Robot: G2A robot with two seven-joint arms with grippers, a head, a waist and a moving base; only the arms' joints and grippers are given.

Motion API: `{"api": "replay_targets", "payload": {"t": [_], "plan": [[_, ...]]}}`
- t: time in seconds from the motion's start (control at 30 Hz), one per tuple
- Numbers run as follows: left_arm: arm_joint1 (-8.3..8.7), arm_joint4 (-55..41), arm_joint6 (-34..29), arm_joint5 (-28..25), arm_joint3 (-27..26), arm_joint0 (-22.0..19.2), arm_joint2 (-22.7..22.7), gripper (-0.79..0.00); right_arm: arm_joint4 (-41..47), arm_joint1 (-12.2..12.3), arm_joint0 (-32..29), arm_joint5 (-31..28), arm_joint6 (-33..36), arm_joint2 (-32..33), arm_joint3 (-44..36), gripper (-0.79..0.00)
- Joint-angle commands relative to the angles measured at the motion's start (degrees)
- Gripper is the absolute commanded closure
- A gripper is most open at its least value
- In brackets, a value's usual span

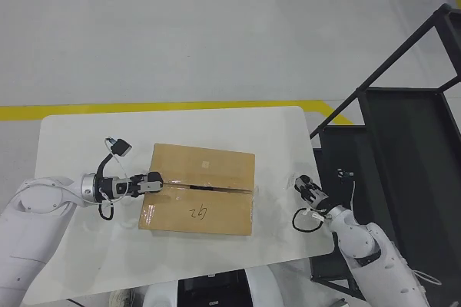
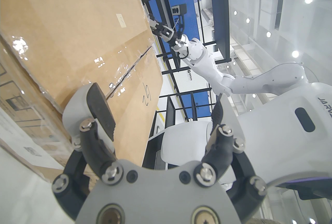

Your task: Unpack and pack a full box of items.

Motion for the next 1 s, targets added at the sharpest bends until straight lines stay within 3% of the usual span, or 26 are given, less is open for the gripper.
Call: {"api": "replay_targets", "payload": {"t": [0.0,0.23,0.5,0.73,0.97], "plan": [[0.0,0.0,0.0,0.0,0.0,0.0,0.0,-0.785,5.1,0.3,-2.9,-2.4,3.2,3.0,-3.3,0.0],[0.0,0.0,0.0,0.0,0.0,0.0,0.0,-0.785,15.7,0.9,-10.4,-10.5,12.8,9.2,-11.6,0.0],[0.0,0.0,0.0,0.0,0.0,0.0,0.0,-0.785,33.3,1.4,-10.8,-16.7,24.1,9.0,-15.9,0.0],[0.0,0.0,0.0,0.0,0.0,0.0,0.0,-0.785,43.6,1.5,-6.1,-14.6,28.4,4.9,-17.7,0.0],[-0.02,0.3,0.9,0.4,-0.2,0.2,0.0,-0.785,40.4,1.0,0.5,-9.9,26.2,-3.7,-18.9,0.0]]}}
